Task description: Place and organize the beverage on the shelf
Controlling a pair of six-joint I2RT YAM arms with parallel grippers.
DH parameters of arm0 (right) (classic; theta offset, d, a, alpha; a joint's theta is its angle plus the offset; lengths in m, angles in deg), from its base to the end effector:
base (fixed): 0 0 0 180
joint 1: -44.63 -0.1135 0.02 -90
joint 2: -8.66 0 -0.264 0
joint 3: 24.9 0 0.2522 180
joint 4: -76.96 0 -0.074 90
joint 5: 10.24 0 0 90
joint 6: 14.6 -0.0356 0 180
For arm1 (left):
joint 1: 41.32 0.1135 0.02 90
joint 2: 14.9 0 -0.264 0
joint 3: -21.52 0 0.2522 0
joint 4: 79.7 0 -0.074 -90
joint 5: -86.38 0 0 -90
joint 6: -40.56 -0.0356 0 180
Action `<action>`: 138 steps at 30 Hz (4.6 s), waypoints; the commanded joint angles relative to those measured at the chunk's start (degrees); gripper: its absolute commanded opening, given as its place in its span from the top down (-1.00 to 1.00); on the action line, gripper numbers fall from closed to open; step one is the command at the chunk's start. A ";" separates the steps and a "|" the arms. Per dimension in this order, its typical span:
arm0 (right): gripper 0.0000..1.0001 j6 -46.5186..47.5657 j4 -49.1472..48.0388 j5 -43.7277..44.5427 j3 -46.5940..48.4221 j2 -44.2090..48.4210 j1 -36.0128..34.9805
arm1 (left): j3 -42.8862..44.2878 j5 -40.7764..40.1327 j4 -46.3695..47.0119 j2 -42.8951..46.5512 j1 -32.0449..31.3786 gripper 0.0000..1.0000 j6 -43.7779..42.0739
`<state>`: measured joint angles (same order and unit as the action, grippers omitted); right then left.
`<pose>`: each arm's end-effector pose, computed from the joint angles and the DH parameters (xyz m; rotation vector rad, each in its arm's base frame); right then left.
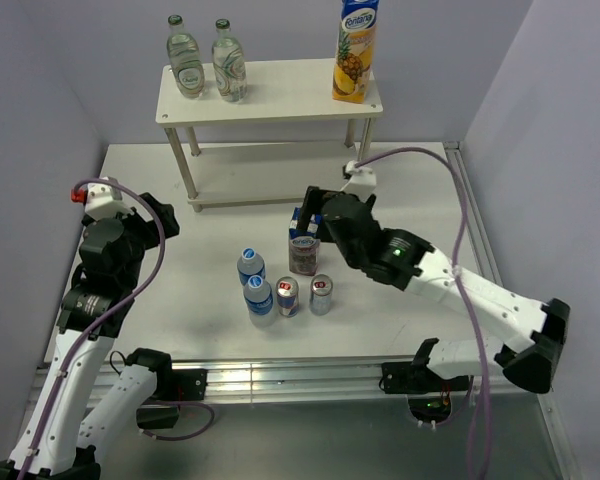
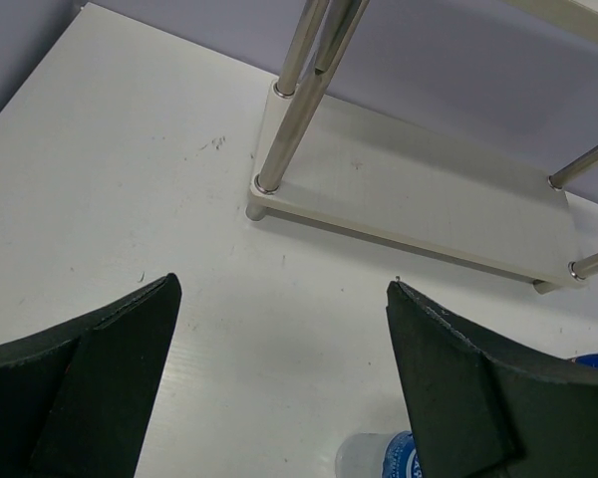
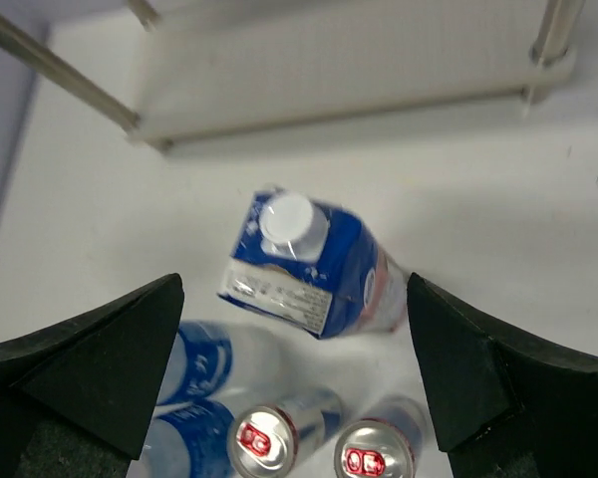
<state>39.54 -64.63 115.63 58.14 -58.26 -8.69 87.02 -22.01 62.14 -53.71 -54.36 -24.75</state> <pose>0.1684 0.1912 0.3874 0.1172 1.9045 0.4484 0.1440 -0.0218 0.3708 -0.4079 1.7169 -0.1944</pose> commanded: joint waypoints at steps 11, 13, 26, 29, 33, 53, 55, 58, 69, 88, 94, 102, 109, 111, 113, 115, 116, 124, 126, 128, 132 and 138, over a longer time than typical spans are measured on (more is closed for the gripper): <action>-1.00 -8.00 5.94 -5.99 5.95 -14.38 -0.82 | 0.46 0.46 1.73 1.72 0.38 -0.81 -0.08; -1.00 -7.91 6.29 -6.26 6.92 -16.14 -0.73 | 0.46 0.29 1.64 1.80 0.38 -0.82 0.01; -1.00 -7.30 10.33 -1.96 12.02 -21.32 -1.00 | 0.37 0.99 1.73 2.68 0.38 -0.82 0.01; -1.00 -8.09 12.18 -0.46 12.29 -22.46 -0.91 | 0.37 0.99 1.64 3.04 0.38 -0.82 -0.08; -0.79 -8.70 13.67 1.12 12.02 -22.73 -1.00 | 0.28 1.16 1.99 3.47 0.38 -0.83 -0.08; 0.25 -3.09 22.81 7.54 33.00 -22.12 -1.96 | 0.20 1.08 1.99 2.95 0.38 -0.82 0.01; 0.24 0.16 24.22 8.50 41.23 -22.91 -1.88 | 0.20 1.16 1.90 2.77 0.38 -0.82 0.01; 0.22 4.82 25.89 10.00 52.95 -25.71 -1.96 | 0.11 1.08 1.99 2.51 0.38 -0.82 0.01; 0.11 26.35 7.72 14.92 69.59 -29.41 -1.52 | 0.11 1.34 1.99 1.72 0.38 -0.82 0.01; 0.17 45.88 -20.86 13.61 79.00 -33.98 1.46 | -0.15 1.34 2.17 1.01 0.73 -0.81 0.01; 0.18 41.31 -22.62 8.43 79.96 -36.08 5.94 | -0.15 1.87 2.17 0.58 0.91 -0.81 0.01; 0.19 35.94 -23.76 2.01 81.37 -38.73 12.36 | -0.24 3.27 2.43 -0.48 2.14 -0.79 0.01; 0.24 32.09 -27.63 -0.89 81.98 -38.99 14.12 | -0.51 3.98 2.52 -0.92 2.93 -0.79 0.01; 0.25 31.46 -27.89 -1.51 81.98 -38.99 14.12 | -0.33 4.33 2.61 -1.18 3.28 -0.78 0.01; 0.26 30.15 -27.89 -2.30 82.16 -38.82 14.12 | -0.33 4.68 2.52 -1.27 3.81 -0.78 0.01; 0.27 28.83 -28.24 -2.92 82.16 -38.73 14.12 | -0.42 4.86 2.61 -1.27 4.07 -0.78 0.10; 0.27 28.74 -28.60 -3.53 82.16 -38.64 14.12 | -0.42 4.86 2.61 -1.45 4.25 -0.78 0.18; 0.29 30.41 -36.58 -5.20 82.78 -38.73 14.21 | -0.51 4.94 2.69 -1.45 4.69 -0.78 0.01; 0.29 30.93 -37.91 -5.99 82.78 -38.99 14.21 | -0.51 5.03 2.61 -1.53 4.86 -0.78 0.01; 0.29 30.76 -39.76 -6.43 82.95 -39.61 14.56 | -0.51 5.12 2.69 -1.45 4.95 -0.78 0.01; 0.29 29.89 -42.48 -7.49 83.04 -40.49 15.26 | -0.68 5.30 2.70 -1.45 5.13 -0.78 0.01; 0.29 28.56 -44.33 -8.63 82.86 -41.54 17.55 | -0.68 5.47 2.69 -1.54 5.13 -0.79 -0.08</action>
<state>71.24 -85.05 110.72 134.29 -102.74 7.38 86.98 -17.60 62.29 -55.28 -49.55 -24.75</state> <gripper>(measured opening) 0.634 0.892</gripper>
